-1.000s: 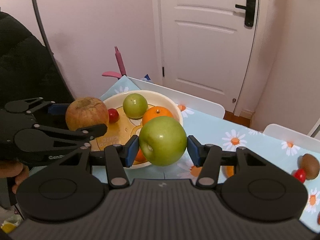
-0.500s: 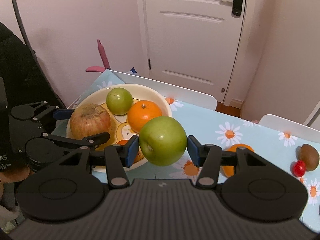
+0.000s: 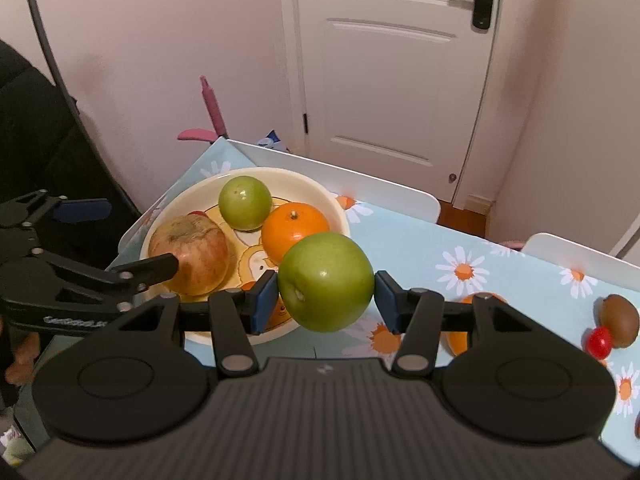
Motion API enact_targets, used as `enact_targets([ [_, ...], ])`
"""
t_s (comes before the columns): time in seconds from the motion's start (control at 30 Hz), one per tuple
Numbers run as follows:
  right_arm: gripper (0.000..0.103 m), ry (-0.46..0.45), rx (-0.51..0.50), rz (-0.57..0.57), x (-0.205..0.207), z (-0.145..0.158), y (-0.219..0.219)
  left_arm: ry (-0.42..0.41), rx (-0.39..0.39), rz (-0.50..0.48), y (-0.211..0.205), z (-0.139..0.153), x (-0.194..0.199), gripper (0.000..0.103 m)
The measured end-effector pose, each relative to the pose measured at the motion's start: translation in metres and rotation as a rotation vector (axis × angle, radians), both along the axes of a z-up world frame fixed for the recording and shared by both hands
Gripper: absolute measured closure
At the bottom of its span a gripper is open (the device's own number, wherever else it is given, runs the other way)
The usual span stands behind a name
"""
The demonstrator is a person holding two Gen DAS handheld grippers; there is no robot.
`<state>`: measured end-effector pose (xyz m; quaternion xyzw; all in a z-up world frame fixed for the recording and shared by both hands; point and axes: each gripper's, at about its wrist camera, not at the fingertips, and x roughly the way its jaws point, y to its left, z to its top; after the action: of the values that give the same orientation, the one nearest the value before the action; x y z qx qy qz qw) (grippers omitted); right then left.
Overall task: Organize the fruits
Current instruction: 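Release the yellow apple with the left tool while the right tool releases the green apple in the bowl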
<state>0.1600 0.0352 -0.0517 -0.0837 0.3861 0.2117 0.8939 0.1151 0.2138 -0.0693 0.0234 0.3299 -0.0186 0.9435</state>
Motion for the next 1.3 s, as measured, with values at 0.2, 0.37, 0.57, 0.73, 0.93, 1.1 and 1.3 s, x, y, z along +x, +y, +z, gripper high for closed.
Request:
enact_targets([
  [0.2,0.036,0.010,-0.014,0.061,0.005,-0.005,0.011,-0.001,-0.010,0.033,-0.003,0.007,-0.020,0.000],
  [0.37,0.036,-0.010,-0.051,0.109,0.010,-0.019,0.020,0.015,-0.022,0.063,-0.006,0.007,-0.033,0.000],
  [0.57,0.036,-0.004,-0.044,0.133,0.018,-0.034,0.024,0.025,-0.002,0.086,-0.011,0.004,-0.044,0.000],
  [0.73,0.012,-0.031,-0.006,0.140,0.016,-0.035,0.021,0.038,0.009,0.096,-0.014,0.000,-0.047,0.000],
  [0.93,0.000,-0.049,0.003,0.116,0.010,-0.028,0.013,0.046,0.006,0.112,-0.017,0.000,-0.050,0.000],
  [1.1,0.000,-0.043,0.002,0.094,0.002,-0.018,0.007,0.027,0.007,0.118,-0.019,0.008,-0.054,0.000],
  [1.3,0.000,-0.051,0.022,0.058,-0.011,0.002,-0.001,-0.009,0.018,0.118,-0.022,0.025,-0.060,0.000],
])
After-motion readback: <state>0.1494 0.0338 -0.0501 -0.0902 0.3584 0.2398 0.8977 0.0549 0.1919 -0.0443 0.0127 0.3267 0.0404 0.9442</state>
